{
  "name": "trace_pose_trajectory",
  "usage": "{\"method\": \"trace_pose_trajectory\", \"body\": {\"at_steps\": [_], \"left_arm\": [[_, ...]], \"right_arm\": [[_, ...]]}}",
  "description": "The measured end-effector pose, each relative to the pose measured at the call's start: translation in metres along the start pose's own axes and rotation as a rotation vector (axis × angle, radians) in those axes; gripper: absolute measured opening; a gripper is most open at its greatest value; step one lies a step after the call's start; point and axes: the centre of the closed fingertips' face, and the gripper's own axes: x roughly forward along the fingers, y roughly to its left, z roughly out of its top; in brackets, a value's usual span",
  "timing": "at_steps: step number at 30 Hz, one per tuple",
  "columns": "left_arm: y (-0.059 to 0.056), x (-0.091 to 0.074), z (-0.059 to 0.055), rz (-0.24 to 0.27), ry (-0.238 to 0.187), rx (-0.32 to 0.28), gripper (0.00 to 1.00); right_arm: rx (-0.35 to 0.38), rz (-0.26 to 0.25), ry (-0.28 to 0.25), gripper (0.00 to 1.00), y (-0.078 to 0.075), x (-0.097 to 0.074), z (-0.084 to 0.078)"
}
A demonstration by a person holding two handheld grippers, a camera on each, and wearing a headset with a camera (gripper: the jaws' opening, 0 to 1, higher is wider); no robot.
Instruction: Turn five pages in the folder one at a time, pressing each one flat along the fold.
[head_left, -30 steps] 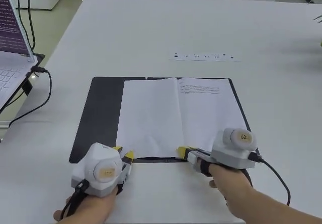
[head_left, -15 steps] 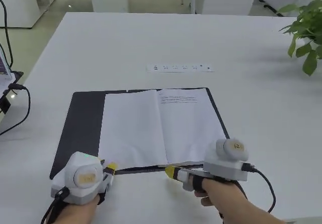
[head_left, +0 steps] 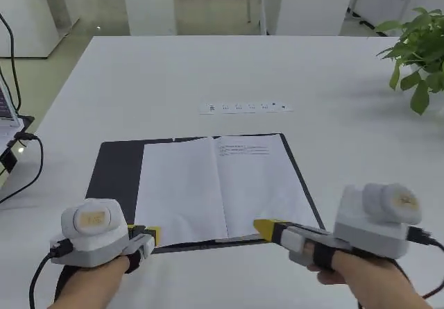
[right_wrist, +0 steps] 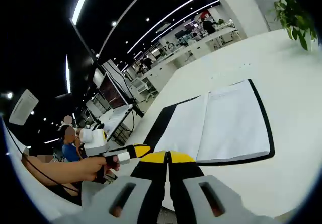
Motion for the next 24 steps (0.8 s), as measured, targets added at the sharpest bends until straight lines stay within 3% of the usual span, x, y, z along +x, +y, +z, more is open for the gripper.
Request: {"method": "trace_pose_trajectory", "body": {"at_steps": [5,9,14,19,21,24], "left_arm": [[-0.017,-0.039,0.026,-0.010,-0.077,0.004,0.29],[-0.023,-0.065,0.039,0.004,-0.118,0.016,0.37],[-0.026,-0.090,0.055,0.043,-0.181,0.091,0.59],[-0.025,-0.105,0.060,0.067,-0.196,0.121,0.75],[-0.024,-0.108,0.060,0.074,-0.201,0.121,0.81],[-0.018,-0.112,0.059,0.104,-0.209,0.121,0.97]], "right_arm": [[-0.045,-0.088,-0.088,0.03,-0.013,-0.034,0.033],[-0.069,-0.150,-0.099,0.25,-0.025,-0.053,0.044],[-0.200,-0.247,-0.085,0.56,-0.042,-0.067,0.045],[-0.234,-0.281,-0.073,0.80,-0.055,-0.076,0.039],[-0.234,-0.292,-0.086,0.89,-0.059,-0.079,0.040],[-0.246,-0.313,-0.119,1.00,-0.065,-0.086,0.046]]}}
